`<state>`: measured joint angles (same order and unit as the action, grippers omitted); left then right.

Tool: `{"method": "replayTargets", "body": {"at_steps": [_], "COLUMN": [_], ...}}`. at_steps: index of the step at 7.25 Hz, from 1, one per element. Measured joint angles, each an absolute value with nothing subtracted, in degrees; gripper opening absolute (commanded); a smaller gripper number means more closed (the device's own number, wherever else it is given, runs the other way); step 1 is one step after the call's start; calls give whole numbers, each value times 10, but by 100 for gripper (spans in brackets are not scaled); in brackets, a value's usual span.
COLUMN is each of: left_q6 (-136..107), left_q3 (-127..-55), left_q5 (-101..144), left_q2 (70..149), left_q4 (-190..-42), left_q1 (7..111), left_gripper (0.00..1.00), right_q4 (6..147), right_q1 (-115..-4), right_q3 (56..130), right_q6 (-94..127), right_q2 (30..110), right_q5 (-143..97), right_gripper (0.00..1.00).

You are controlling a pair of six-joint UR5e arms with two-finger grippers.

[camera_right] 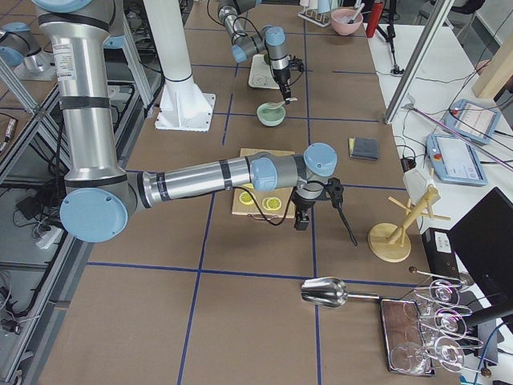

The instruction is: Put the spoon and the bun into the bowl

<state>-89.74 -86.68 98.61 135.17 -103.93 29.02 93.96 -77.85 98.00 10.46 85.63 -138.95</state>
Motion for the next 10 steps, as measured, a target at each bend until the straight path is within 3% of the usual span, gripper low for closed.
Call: {"method": "replayTargets", "body": {"at_steps": [1, 4, 8, 10], "left_q6": [-897, -860, -633, -607], "left_q3": [-876, -968, -1085, -1101], "left_q5": [986, 990, 1092, 1108], "left_q2": [1350, 1294, 1154, 1127], "left_q4": [-1038, -1035, -1034, -1034], "left_q1": [290, 298, 412, 432], "left_gripper": [93, 91, 93, 94], "right_q4": [940, 931, 694, 668], "right_q1": [-778, -743, -539, -462], "right_q3": [980, 997, 1015, 1017], "right_q6": [105, 139, 559, 666], "right_q2": [856, 842, 820, 802], "right_q5": [-1390, -1390, -1266, -1197], "right_gripper": [100, 100, 100, 100]}}
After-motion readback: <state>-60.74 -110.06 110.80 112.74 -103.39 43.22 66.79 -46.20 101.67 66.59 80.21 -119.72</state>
